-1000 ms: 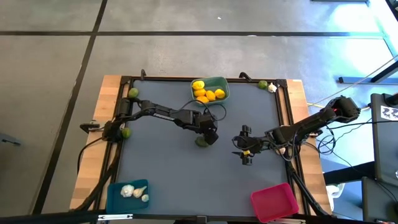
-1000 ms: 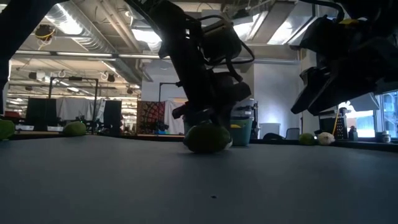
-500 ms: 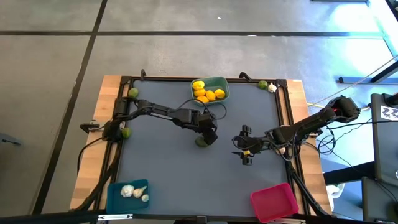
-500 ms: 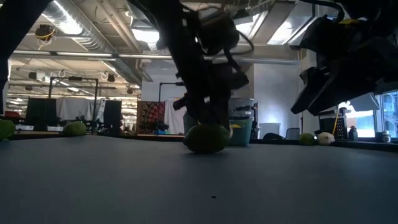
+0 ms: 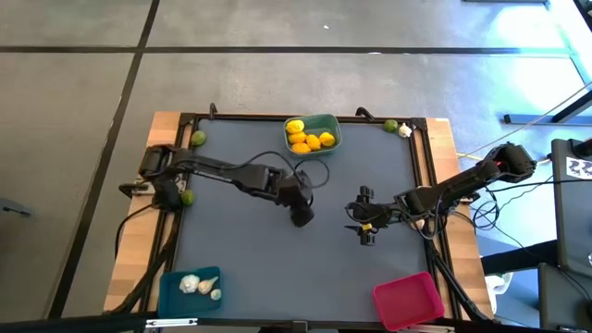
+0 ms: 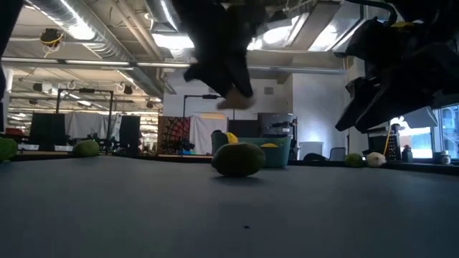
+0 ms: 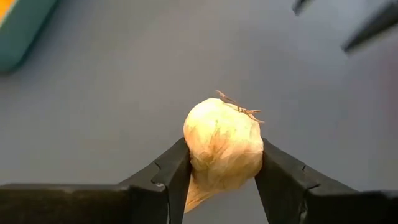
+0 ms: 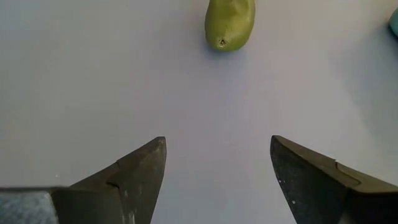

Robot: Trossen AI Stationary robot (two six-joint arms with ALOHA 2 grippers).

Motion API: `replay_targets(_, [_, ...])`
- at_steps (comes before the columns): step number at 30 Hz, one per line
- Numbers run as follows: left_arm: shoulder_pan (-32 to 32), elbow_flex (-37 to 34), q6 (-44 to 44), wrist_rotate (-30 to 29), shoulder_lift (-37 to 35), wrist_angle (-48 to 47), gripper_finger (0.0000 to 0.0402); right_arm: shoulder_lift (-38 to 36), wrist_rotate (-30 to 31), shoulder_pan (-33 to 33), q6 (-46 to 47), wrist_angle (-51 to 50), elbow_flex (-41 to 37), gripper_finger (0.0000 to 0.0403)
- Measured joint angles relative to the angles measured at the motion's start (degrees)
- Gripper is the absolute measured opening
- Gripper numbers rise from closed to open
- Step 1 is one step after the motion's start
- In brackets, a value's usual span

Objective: Sort produce into baskets
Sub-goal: Put the white garlic into the blue bin

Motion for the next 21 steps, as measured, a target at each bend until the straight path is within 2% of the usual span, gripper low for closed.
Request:
replay_targets(13, [-12.7,0.0,-10.7,1.3,-4.5,-12.3,0.0154,0.0,0.0,0.0,0.0,0.3,0.0,0.0287])
replay_targets(21, [-21.3,0.0,-22.5,6.2,-4.6,-18.2,0.0155,0.0,0.0,0.0,0.0,1.4,0.0,0.0287])
